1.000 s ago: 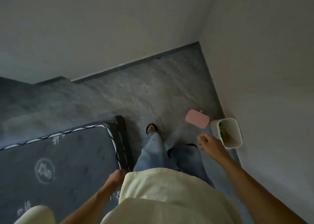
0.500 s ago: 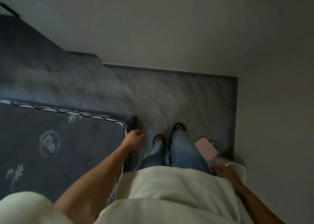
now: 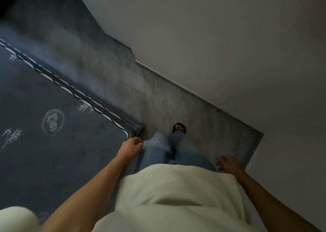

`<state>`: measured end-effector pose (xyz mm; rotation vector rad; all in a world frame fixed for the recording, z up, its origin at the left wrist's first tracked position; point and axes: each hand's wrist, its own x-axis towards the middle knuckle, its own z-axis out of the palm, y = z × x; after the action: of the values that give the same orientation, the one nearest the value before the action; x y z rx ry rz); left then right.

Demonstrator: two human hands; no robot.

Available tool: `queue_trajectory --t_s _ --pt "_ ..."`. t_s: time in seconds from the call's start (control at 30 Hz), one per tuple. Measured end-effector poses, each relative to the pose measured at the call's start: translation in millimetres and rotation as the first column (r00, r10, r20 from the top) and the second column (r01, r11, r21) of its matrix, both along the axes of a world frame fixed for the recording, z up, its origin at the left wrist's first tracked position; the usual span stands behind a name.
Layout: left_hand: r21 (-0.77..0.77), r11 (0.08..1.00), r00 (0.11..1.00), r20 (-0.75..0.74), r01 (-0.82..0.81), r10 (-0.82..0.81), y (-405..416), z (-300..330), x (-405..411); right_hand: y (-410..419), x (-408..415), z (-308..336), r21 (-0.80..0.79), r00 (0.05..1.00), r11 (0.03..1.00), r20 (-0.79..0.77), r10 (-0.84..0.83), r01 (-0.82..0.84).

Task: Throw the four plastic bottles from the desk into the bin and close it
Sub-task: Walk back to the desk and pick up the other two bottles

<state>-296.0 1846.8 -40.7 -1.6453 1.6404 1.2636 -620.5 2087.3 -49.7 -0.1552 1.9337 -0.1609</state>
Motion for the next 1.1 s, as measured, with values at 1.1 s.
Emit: queue_trajectory --t_s 1.1 --pt "0.019 0.550 0.536 -0.197 -0.835 0.821 -402.3 1.9 57.5 -610.3 -24.1 -3.4 0.060 0.617 0.615 0.031 0.786 -0.786"
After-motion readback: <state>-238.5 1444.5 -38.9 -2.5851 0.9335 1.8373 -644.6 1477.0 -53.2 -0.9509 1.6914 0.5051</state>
